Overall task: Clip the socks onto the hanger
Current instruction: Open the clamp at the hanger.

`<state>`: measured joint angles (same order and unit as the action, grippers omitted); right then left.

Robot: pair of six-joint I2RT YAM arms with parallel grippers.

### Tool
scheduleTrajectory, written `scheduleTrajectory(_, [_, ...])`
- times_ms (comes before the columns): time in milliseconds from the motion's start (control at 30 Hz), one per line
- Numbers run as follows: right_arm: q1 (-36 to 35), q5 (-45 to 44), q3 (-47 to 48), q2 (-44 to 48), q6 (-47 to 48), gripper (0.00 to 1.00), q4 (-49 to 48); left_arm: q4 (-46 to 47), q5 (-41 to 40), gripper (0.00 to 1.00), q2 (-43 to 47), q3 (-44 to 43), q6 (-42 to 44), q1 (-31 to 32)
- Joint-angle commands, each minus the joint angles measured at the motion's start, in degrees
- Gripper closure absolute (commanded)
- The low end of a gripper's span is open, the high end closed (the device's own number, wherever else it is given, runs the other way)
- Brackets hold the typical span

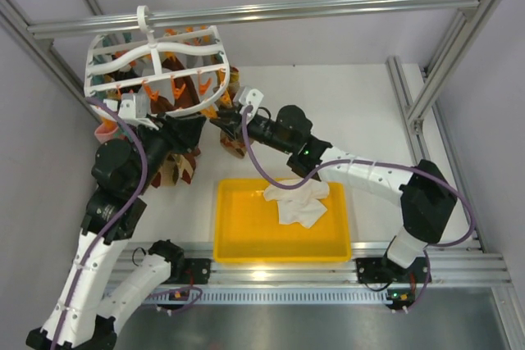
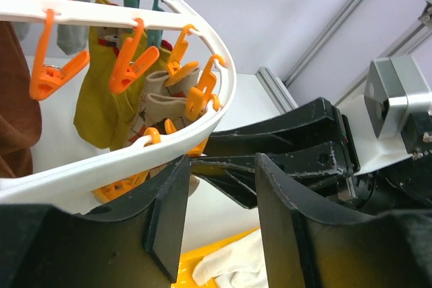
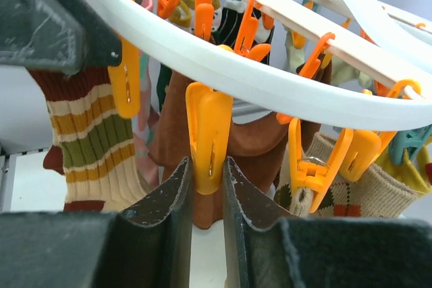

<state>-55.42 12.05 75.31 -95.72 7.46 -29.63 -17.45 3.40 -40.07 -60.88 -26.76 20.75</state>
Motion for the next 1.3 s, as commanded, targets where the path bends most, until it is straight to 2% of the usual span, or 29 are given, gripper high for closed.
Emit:
scheduleTrajectory(0, [-0.3, 2.4, -4.2, 2.7, 1.4, 1.00, -11.6, 3.6, -4.9, 0.51, 0.4, 1.3, 2.2, 0.0])
scheduleTrajectory(233, [0.0, 7.3, -5.0, 1.0, 4.3, 1.00, -19.2, 4.9, -3.7, 0.47, -0.4, 2.9, -0.7, 0.0])
scheduleTrajectory(433, [0.0, 9.9, -4.3, -1.0, 5.8, 1.00, -22.4, 8.5, -0.8, 0.37, -1.0, 4.0, -5.0, 0.0])
scheduleTrajectory(600, [0.2, 10.4, -4.8, -1.2, 5.4, 1.00, -23.4, 10.3, -2.4, 0.29, -1.3, 4.5, -7.0, 0.0])
scheduleTrajectory(1033, [0.1, 10.8, -4.9, -0.5, 1.6, 1.00, -24.2, 15.9, -9.1, 0.36, -3.2, 7.8, -9.8, -0.1])
scheduleTrajectory(1267, [0.4, 11.9, -6.3, 0.1, 0.5, 1.00, -24.4, 21.6, -9.6, 0.48, -4.3, 9.2, -9.7, -0.1])
